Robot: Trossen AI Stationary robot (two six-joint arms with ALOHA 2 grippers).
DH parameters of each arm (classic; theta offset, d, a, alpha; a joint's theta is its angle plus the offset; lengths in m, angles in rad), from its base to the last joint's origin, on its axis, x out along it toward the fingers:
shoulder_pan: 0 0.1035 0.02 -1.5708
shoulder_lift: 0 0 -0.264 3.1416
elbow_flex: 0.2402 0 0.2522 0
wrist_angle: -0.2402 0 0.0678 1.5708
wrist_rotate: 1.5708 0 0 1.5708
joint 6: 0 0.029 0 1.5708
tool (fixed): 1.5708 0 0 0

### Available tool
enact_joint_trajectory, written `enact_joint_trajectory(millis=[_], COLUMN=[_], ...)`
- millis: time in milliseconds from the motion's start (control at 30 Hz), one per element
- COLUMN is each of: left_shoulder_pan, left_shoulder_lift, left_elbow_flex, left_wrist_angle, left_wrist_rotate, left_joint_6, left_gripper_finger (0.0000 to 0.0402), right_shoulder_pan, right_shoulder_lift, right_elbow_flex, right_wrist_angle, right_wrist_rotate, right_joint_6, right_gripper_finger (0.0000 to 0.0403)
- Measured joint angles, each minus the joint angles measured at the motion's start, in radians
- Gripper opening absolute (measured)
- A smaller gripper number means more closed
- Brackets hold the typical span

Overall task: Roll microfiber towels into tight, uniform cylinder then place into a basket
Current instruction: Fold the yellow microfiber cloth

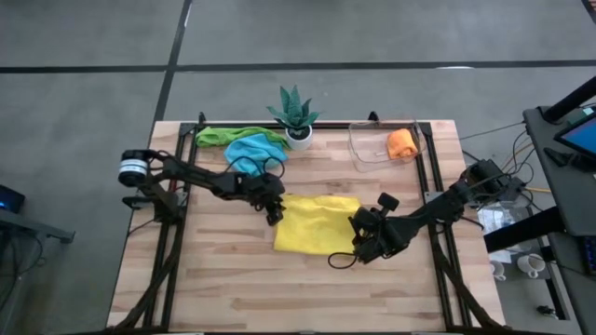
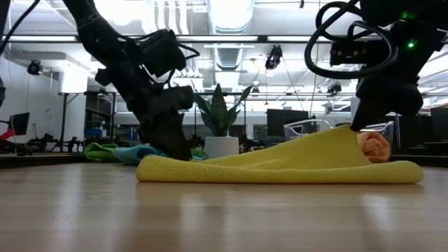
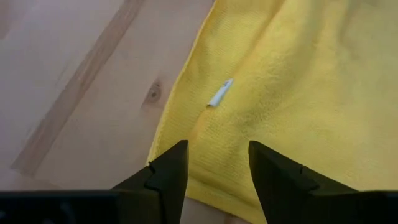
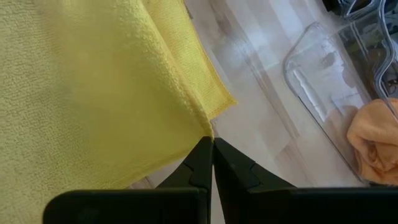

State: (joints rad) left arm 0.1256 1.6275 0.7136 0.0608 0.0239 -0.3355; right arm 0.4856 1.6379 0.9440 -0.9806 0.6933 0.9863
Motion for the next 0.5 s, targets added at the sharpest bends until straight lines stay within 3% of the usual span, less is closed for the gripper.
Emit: enact_joint_trajectory(millis=[500], left_shoulder_pan=[0.006], left_shoulder_lift=[0.008], left_elbow_flex=[0.03], left_wrist_angle=[0.001], left_wrist_rotate=[-0.065], left_joint_6=[0.01], left_gripper_finger=[0.0154], right_shoulder_pan=[0.0], right_shoulder_lift=[0.0], right_elbow_flex=[0.0], right_wrist_angle=[0.015], right_wrist_rotate=[0.0], right_joint_6=[0.0], right_gripper_finger=[0.0008])
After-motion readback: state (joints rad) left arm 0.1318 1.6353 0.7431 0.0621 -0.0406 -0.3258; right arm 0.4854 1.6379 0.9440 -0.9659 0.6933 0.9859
